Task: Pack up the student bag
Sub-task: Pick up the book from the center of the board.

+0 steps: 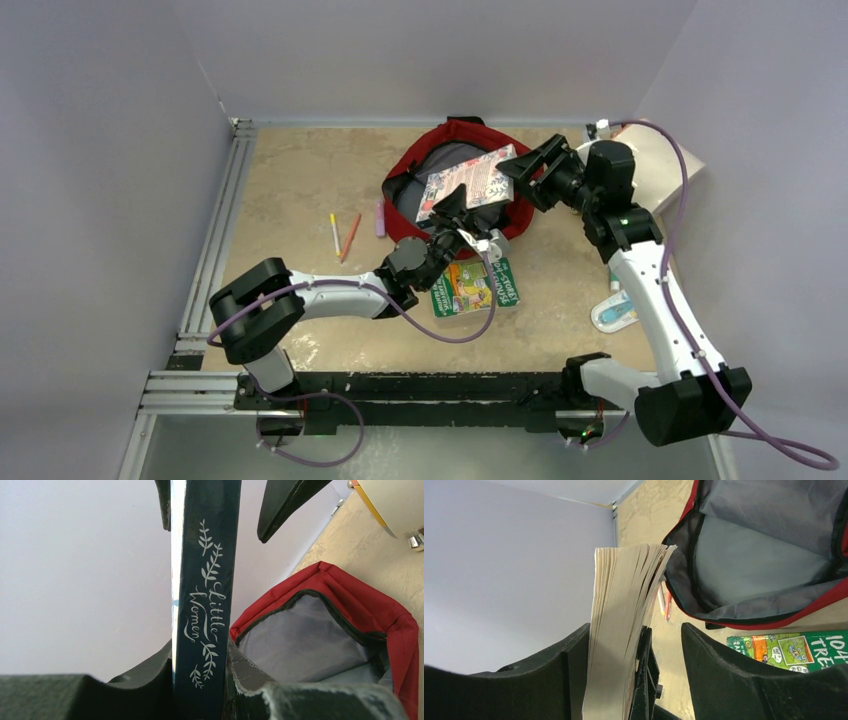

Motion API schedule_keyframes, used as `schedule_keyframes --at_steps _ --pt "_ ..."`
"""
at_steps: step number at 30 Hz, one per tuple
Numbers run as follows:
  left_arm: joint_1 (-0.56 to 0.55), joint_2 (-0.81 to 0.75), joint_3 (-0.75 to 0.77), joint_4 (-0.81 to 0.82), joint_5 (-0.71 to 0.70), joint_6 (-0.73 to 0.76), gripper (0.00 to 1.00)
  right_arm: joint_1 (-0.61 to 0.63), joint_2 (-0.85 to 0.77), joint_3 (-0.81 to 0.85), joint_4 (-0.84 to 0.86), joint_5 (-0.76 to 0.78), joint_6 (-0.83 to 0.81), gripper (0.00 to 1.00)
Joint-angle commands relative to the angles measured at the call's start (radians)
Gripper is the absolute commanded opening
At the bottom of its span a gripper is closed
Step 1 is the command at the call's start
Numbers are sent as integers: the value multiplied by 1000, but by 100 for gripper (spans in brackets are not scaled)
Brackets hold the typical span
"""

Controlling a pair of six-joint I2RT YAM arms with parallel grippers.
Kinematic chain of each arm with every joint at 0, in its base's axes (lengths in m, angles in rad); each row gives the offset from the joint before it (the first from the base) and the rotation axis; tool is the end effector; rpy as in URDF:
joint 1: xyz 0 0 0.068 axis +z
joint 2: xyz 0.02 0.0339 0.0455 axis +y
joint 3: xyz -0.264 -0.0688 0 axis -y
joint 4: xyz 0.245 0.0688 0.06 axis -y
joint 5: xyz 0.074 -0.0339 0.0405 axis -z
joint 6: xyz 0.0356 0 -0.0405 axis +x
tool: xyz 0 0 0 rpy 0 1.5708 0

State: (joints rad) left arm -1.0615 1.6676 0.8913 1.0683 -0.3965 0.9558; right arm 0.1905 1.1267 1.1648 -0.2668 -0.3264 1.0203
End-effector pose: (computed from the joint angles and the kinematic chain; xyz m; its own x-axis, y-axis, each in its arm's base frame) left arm 0.1898 -0.3117 0.2782 0.5915 0.4861 -0.6433 0.2460 0.6511 0.7181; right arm 0.2473 0.0593 0.3968 -0.5306 0.7198 -0.4475 -0.0645 0.4922 0.8681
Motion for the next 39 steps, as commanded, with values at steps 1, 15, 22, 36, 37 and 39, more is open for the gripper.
schedule_keyframes --at_steps 1,15,22,36,37,39 --pt "-3 -55 8 148 43 17 0 1 25 -4 51 -82 -40 65" --pt "-5 -68 -25 128 73 -4 0 1 87 18 17 -124 -129 33" --pt "-5 -79 -26 56 30 -56 43 -1 66 7 60 -103 -113 0" --pt "90 -362 59 -852 55 -1124 67 -3 -131 -122 350 347 -163 0" --pt "136 -363 63 -884 108 -1187 67 -3 -146 -145 405 357 -185 0" --pt "250 -374 57 -911 220 -1285 67 -3 -180 -181 501 399 -250 0"
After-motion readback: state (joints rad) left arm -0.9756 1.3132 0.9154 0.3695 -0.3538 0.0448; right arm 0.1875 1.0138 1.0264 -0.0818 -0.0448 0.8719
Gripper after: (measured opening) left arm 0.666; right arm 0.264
